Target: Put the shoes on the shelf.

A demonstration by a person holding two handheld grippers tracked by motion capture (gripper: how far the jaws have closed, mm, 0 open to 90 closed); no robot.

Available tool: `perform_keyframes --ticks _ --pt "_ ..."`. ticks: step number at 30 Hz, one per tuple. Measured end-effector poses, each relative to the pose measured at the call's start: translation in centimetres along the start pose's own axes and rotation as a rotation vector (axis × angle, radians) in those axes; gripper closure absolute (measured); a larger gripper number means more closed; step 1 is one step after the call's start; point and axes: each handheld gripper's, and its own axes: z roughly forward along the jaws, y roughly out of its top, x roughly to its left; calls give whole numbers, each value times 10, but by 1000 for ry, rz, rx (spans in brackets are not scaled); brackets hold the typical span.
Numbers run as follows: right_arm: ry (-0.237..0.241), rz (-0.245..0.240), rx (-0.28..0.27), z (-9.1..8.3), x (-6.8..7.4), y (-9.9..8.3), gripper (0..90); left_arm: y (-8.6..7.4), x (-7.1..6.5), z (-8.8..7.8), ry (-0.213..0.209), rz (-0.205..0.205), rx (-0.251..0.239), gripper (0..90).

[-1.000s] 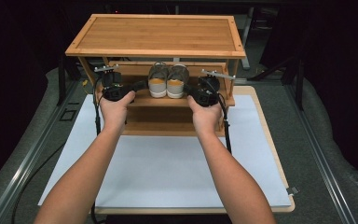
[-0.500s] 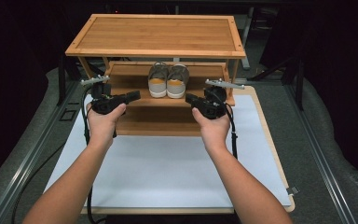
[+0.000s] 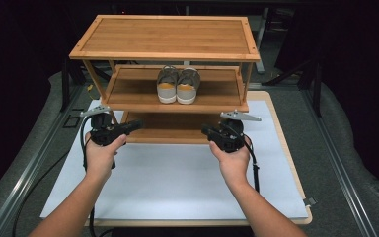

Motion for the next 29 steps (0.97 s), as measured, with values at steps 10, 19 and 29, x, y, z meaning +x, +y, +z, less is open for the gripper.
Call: perform_keyframes --ticks 10,19,29 --pt "-24 47 23 -5 -12 -58 860 -61 7 -1 36 1 49 859" --pt "-84 18 0 -13 -22 -97 852 -99 20 2 54 44 112 857" --pt "-118 -8 12 -9 -39 -121 803 -120 22 11 98 97 141 773"
